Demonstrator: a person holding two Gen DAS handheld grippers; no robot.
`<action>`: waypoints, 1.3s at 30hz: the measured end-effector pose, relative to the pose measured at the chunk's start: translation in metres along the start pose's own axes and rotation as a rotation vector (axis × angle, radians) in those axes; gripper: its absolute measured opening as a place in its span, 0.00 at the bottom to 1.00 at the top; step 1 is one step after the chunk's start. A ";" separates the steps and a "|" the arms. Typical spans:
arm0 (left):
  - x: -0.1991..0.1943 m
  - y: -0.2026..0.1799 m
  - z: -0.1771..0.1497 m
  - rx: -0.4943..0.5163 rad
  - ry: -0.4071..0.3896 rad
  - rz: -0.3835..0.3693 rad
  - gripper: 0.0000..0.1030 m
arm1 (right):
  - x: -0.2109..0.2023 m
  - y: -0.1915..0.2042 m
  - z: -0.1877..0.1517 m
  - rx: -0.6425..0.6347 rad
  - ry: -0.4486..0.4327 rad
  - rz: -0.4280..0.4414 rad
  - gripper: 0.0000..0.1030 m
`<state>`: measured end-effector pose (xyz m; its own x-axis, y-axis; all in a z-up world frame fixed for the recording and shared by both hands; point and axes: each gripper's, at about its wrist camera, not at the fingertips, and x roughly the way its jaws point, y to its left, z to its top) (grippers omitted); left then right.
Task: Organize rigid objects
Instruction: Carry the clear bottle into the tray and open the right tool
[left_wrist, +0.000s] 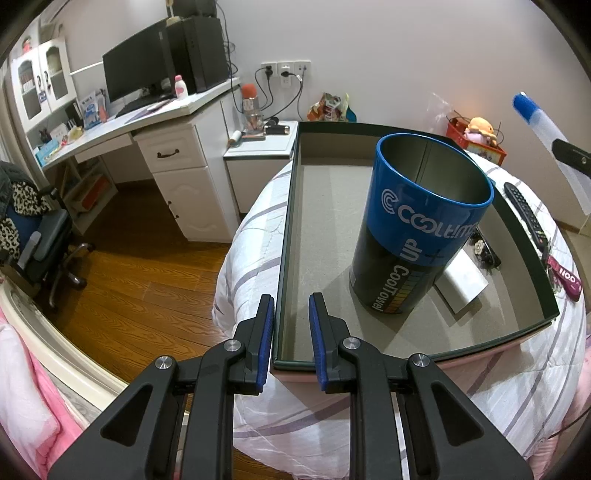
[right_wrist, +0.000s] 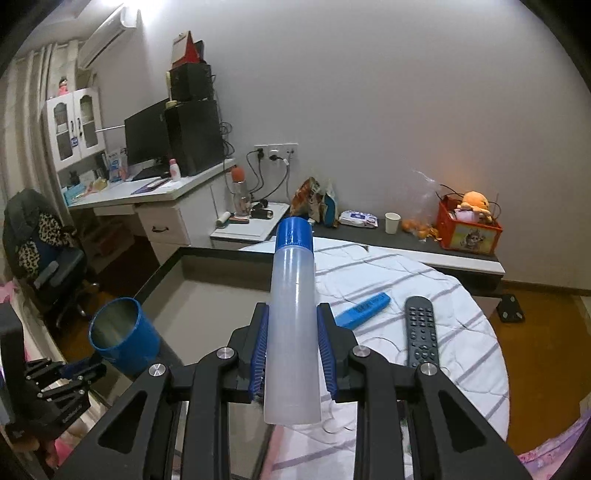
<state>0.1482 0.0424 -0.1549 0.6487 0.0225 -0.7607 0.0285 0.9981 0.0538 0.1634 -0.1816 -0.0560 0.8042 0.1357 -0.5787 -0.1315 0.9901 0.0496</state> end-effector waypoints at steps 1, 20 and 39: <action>0.000 0.000 0.000 0.000 0.000 -0.001 0.17 | 0.001 0.002 -0.001 -0.005 0.000 0.005 0.25; 0.003 -0.005 0.001 0.005 0.002 -0.005 0.18 | 0.089 0.054 -0.016 -0.120 0.218 0.083 0.26; 0.004 -0.004 0.004 0.004 0.004 -0.005 0.18 | 0.062 0.036 -0.014 -0.062 0.107 0.040 0.66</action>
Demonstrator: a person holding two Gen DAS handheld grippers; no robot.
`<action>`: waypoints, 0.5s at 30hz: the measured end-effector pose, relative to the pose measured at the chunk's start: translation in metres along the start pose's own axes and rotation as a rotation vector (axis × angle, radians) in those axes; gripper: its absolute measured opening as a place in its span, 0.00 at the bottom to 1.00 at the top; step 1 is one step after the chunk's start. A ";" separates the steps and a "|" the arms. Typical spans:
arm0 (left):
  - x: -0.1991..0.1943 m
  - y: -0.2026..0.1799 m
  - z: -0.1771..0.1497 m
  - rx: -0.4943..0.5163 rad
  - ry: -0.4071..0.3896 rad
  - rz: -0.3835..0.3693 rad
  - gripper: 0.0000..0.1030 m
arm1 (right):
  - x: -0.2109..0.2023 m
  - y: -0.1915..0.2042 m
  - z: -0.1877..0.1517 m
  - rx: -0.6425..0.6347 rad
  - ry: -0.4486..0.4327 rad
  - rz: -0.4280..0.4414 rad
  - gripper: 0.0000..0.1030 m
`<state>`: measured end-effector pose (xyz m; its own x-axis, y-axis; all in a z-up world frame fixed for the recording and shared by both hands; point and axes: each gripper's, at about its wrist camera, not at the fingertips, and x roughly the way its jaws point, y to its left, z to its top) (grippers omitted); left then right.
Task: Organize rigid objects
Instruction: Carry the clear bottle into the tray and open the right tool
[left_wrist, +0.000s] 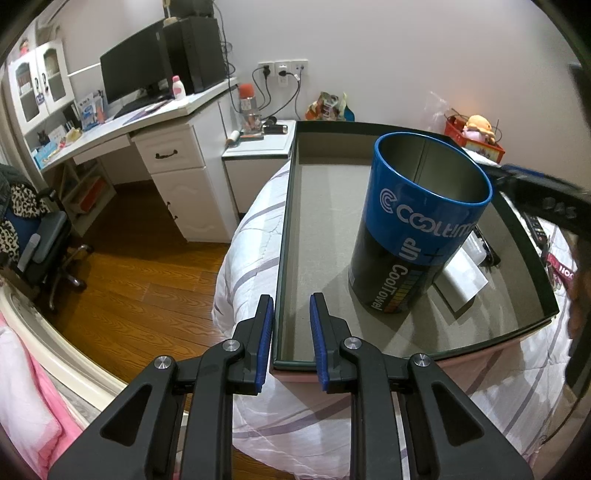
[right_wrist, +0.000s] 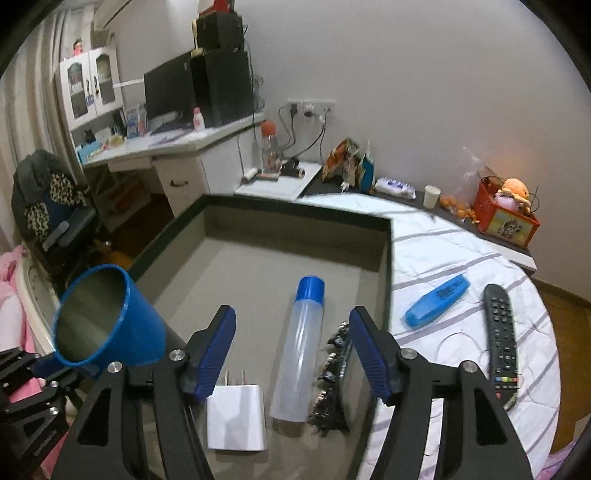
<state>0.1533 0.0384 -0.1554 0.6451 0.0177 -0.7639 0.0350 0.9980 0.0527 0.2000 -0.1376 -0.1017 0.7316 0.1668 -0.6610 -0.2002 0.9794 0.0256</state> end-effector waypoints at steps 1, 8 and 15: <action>0.000 0.000 0.000 -0.001 0.000 -0.001 0.18 | -0.005 -0.002 0.001 0.000 -0.016 -0.014 0.74; 0.000 0.000 0.000 0.000 0.003 0.007 0.18 | -0.056 -0.029 0.001 0.044 -0.125 -0.115 0.78; 0.000 0.002 -0.001 -0.004 0.004 0.004 0.19 | -0.096 -0.053 -0.012 0.084 -0.204 -0.220 0.80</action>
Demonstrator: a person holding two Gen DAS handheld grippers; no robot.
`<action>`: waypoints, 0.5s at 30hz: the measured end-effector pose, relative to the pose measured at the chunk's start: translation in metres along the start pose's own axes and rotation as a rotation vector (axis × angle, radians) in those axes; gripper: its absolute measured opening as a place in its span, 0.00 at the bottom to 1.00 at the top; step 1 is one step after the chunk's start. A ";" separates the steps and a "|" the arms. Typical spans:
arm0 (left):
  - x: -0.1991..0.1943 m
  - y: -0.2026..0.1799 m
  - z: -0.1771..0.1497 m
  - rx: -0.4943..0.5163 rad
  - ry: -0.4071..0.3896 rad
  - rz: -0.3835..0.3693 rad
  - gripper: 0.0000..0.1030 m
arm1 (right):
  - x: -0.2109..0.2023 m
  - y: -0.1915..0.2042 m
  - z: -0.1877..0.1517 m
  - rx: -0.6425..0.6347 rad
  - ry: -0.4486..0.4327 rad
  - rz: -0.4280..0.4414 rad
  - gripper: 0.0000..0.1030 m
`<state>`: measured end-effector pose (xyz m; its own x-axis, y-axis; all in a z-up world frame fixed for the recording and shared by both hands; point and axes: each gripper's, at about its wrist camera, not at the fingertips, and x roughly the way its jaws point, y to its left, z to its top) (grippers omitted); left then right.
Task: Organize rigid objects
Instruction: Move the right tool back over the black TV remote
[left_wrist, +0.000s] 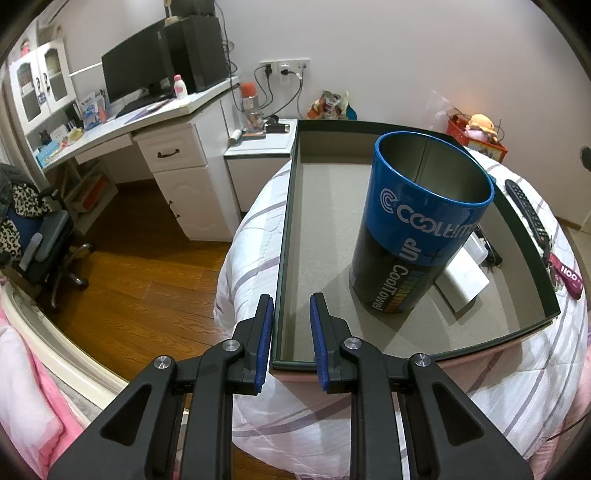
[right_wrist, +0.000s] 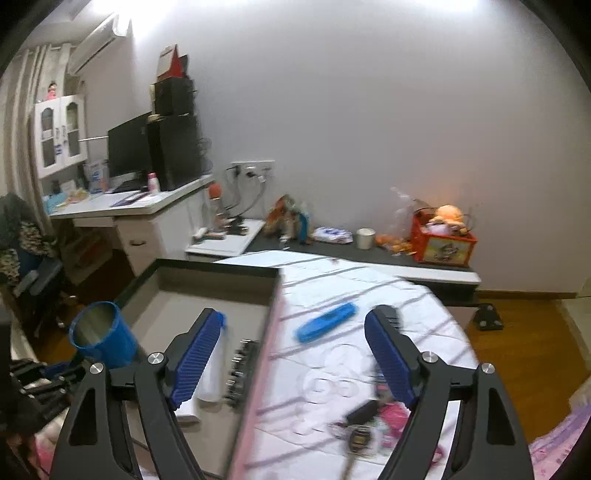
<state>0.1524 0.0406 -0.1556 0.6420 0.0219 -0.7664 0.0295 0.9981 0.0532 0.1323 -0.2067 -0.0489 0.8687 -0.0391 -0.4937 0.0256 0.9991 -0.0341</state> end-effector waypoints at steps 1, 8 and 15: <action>0.000 0.001 0.000 -0.002 0.000 -0.002 0.19 | -0.002 -0.003 -0.001 0.003 -0.003 -0.012 0.80; -0.001 0.001 0.000 -0.002 0.002 0.005 0.19 | -0.017 -0.035 -0.011 0.056 -0.018 -0.076 0.80; -0.001 0.001 0.000 0.000 0.001 0.006 0.19 | -0.030 -0.057 -0.017 0.084 -0.033 -0.099 0.80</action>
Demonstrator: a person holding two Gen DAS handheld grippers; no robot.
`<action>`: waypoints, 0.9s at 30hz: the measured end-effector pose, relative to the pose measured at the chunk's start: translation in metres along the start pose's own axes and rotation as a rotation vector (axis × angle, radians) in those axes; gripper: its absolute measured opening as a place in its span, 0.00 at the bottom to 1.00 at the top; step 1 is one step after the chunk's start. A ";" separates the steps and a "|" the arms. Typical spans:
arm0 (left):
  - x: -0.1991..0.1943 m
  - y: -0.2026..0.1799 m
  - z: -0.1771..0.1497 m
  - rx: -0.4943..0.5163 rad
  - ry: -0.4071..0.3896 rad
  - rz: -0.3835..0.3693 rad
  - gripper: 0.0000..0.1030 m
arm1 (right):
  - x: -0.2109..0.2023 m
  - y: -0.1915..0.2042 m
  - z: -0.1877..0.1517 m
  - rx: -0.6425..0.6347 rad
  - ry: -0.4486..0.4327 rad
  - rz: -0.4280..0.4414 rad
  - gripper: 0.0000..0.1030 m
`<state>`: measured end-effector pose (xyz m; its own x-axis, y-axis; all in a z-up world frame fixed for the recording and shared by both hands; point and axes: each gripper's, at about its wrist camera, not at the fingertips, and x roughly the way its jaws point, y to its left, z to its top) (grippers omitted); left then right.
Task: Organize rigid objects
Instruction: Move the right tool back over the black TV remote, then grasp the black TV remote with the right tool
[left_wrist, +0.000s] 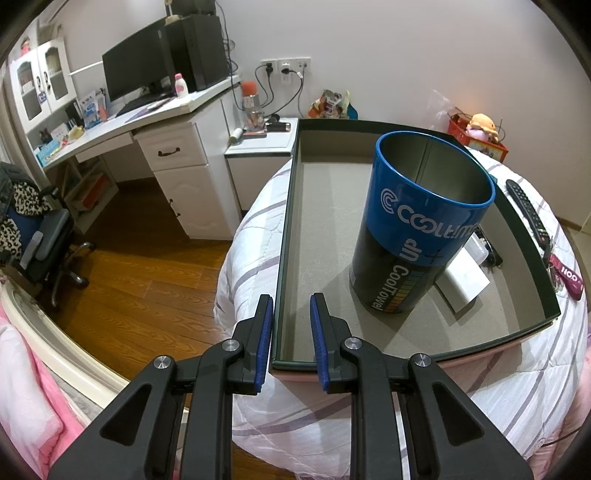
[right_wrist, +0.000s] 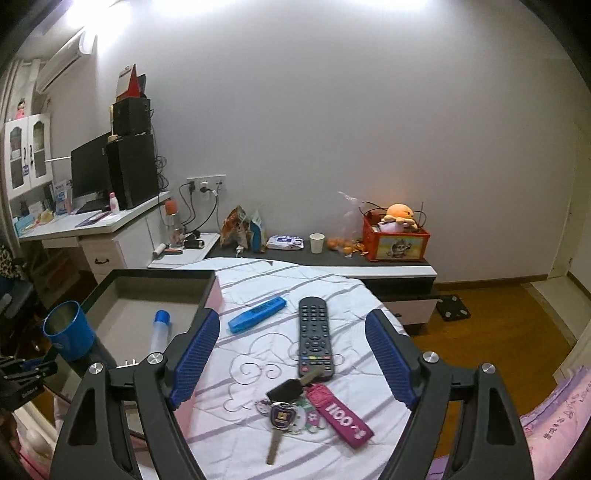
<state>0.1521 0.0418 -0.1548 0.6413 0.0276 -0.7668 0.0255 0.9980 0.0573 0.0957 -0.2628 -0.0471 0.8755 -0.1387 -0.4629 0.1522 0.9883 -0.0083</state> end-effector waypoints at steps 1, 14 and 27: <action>0.000 0.000 0.000 0.001 0.000 0.001 0.19 | -0.002 -0.005 0.000 0.008 -0.001 -0.007 0.80; 0.000 0.001 -0.002 0.003 0.002 0.011 0.19 | 0.012 -0.036 -0.007 0.044 0.054 -0.046 0.80; -0.002 0.000 -0.002 0.015 0.003 0.025 0.19 | 0.129 -0.011 -0.009 -0.048 0.286 -0.007 0.80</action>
<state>0.1493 0.0417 -0.1551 0.6397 0.0523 -0.7669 0.0211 0.9961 0.0856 0.2024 -0.2912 -0.1145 0.7083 -0.1291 -0.6940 0.1299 0.9902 -0.0516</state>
